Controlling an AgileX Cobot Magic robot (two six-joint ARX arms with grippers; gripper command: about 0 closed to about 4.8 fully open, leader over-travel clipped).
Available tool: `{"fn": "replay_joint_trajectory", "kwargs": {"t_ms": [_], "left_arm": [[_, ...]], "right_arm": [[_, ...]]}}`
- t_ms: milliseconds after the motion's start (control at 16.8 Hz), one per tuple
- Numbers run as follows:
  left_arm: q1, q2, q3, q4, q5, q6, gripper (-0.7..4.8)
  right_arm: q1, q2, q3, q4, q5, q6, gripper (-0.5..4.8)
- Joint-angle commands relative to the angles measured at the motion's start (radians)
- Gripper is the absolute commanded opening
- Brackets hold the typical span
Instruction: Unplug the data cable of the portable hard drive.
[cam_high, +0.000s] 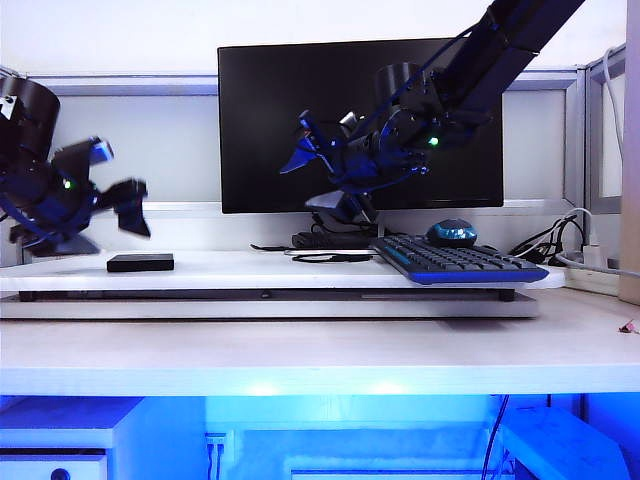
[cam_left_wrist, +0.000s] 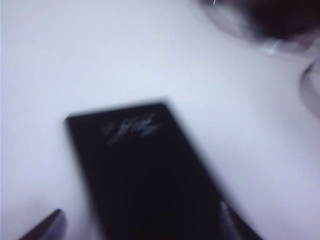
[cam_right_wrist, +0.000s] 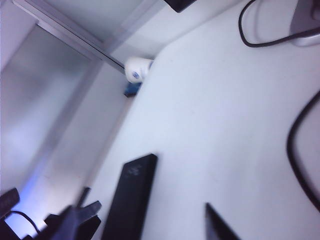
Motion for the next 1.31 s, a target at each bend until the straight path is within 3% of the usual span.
{"fn": "replay_joint_trajectory", "kwargs": {"t_ms": [60,179,417,952,1309], "left_arm": [[0.001,-0.005,0.014,-0.097,-0.109,0.147,4.79],[0.001,-0.007,0.016,-0.098,-0.126,0.187,4.79],[0.0,-0.061,0.035,-0.127,-0.095,0.186,4.79],[0.007,-0.428,0.038,-0.143,-0.085,0.152,4.79],[0.007,-0.658,0.038,-0.341,-0.042,0.153,4.79]], "right_arm": [[0.002,-0.01,0.055,-0.173,0.03,-0.17,3.92],[0.002,-0.014,0.126,-0.32,0.103,-0.32,3.92],[0.002,-0.071,0.189,-0.424,0.269,-0.501,3.92],[-0.01,-0.327,0.19,-0.512,0.405,-0.696,3.92],[-0.068,-0.548,0.19,-0.682,0.447,-0.702,3.92]]}}
